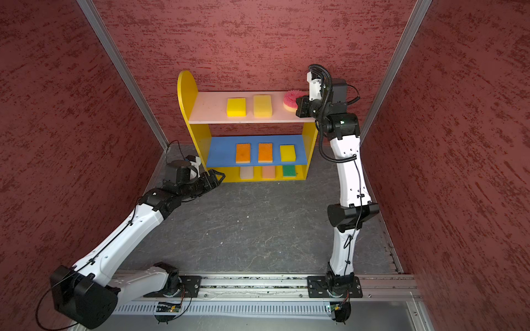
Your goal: Place and organize the cleaning sponges onto the shelf
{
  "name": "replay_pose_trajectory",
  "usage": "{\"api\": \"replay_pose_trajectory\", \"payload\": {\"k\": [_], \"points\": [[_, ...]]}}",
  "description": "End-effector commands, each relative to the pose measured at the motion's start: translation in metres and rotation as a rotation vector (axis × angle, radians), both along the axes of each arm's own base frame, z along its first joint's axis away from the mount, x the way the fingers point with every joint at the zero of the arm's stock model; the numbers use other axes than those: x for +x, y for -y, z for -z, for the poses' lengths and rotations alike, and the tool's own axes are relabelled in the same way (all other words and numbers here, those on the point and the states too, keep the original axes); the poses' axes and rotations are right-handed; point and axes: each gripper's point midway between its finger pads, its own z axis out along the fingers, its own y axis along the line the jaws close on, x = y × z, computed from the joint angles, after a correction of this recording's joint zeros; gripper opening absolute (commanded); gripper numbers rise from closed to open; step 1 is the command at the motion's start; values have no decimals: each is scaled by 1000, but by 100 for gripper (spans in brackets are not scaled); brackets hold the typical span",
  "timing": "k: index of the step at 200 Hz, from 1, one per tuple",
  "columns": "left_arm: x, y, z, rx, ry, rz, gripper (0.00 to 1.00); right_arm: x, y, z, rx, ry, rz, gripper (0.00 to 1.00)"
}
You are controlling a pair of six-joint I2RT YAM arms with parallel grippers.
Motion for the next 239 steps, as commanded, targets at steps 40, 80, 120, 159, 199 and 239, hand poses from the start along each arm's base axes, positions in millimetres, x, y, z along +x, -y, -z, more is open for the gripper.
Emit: {"api": "replay_pose_trajectory", "payload": {"k": [40, 80, 120, 159, 199, 239], "points": [[-4, -8, -14, 16, 30, -19, 80, -13, -24, -15, -326, 159, 123, 36], [-3, -9, -13, 25, 19, -24, 80, 2, -21, -4, -471, 186, 191, 57], [0, -8, -11, 28, 13, -26, 80, 15, -17, -2, -581, 228, 223, 59], [5, -6, -7, 35, 2, -23, 80, 19, -25, 10, -641, 230, 165, 58], [9, -3, -1, 30, -14, -19, 80, 32, -28, 34, -684, 195, 142, 58], [11, -3, 1, 36, -18, -18, 80, 40, -24, 48, -691, 167, 130, 52]]}}
